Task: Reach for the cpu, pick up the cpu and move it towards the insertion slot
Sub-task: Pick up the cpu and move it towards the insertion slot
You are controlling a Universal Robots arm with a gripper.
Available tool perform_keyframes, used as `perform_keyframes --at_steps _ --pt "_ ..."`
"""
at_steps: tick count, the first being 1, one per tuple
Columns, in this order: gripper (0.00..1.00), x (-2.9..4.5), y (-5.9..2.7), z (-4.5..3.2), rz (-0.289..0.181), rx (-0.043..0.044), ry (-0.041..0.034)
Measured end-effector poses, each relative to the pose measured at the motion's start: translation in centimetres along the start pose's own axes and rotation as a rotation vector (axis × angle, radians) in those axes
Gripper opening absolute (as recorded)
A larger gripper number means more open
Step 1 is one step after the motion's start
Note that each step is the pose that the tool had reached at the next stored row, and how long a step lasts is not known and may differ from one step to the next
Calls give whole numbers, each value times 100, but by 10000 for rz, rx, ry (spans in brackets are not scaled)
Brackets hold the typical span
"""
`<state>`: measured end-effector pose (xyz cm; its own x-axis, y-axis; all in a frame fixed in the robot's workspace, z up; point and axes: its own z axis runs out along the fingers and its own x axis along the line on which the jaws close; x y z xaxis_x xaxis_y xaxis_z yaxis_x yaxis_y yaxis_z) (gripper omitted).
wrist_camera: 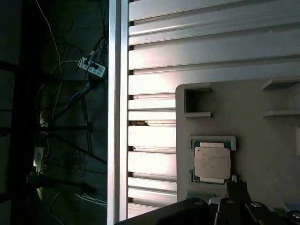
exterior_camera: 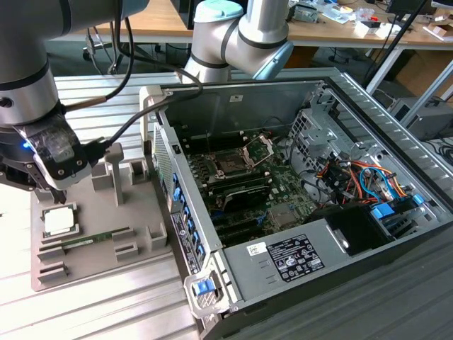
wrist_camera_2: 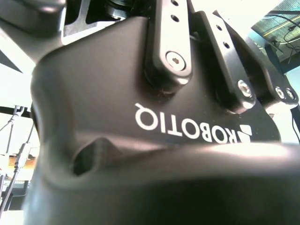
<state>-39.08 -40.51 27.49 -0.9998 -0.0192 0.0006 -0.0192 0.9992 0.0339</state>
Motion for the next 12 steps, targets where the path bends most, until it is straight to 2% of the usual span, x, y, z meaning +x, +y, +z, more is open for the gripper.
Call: perform_keyframes --at_steps 12 --pt "10 1 -1 21 1 1 0"
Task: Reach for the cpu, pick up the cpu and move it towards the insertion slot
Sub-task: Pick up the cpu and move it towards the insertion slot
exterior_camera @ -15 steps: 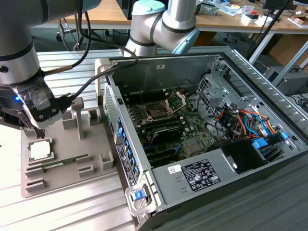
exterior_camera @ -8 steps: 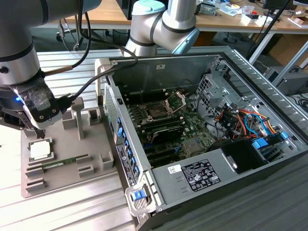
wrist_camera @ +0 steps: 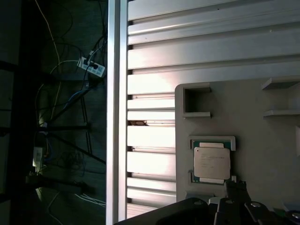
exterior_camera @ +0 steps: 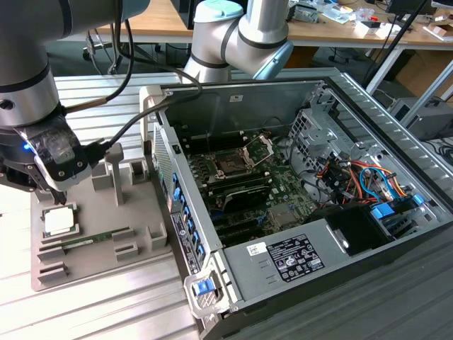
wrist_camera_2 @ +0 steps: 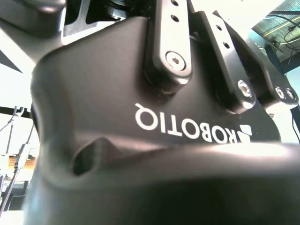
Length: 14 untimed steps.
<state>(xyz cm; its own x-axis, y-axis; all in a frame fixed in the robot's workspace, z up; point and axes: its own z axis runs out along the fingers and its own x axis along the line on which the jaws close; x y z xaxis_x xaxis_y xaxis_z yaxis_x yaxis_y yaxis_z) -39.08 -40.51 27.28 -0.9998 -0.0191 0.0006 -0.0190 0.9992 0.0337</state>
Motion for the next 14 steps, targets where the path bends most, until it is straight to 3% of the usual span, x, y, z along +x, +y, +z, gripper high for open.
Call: perform_keyframes --at_steps 14 --pt "10 0 -2 30 0 1 -1"
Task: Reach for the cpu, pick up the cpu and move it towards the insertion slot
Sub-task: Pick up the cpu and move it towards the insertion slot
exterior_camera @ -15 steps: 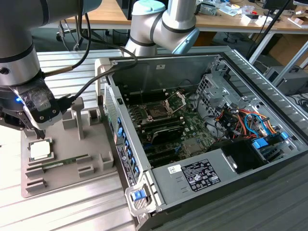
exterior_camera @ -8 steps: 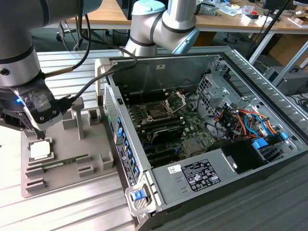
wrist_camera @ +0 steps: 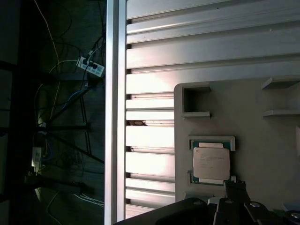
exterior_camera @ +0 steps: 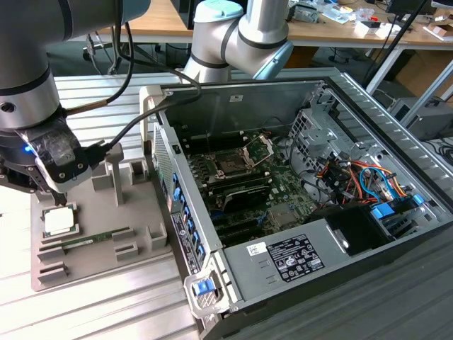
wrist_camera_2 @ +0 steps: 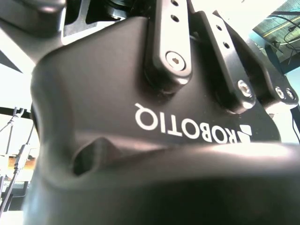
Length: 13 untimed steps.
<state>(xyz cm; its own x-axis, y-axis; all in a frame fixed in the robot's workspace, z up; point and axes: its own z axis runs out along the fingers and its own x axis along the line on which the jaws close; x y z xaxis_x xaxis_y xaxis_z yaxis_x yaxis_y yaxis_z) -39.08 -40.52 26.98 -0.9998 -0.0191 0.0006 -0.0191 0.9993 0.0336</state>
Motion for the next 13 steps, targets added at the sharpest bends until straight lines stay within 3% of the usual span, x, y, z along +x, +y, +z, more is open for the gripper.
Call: perform_keyframes --at_steps 13 --pt "10 1 -7 24 -1 0 -2"
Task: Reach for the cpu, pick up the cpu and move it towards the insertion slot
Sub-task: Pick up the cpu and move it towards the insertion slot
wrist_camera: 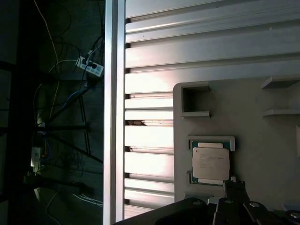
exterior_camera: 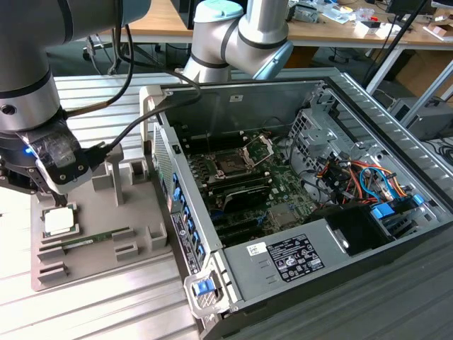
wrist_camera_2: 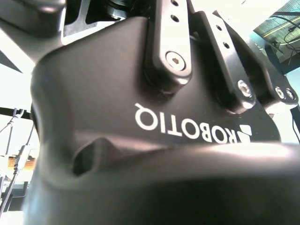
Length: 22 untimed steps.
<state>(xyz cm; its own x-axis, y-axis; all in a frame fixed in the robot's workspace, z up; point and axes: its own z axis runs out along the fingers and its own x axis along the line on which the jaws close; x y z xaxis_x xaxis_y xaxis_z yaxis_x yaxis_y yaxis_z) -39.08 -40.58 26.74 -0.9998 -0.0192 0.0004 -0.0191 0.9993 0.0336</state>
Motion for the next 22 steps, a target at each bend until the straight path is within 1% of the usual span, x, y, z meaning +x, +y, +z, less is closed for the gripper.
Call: perform_keyframes --at_steps 6,22 --pt "10 18 -19 5 0 2 2" --pt "10 19 -37 30 1 1 2"
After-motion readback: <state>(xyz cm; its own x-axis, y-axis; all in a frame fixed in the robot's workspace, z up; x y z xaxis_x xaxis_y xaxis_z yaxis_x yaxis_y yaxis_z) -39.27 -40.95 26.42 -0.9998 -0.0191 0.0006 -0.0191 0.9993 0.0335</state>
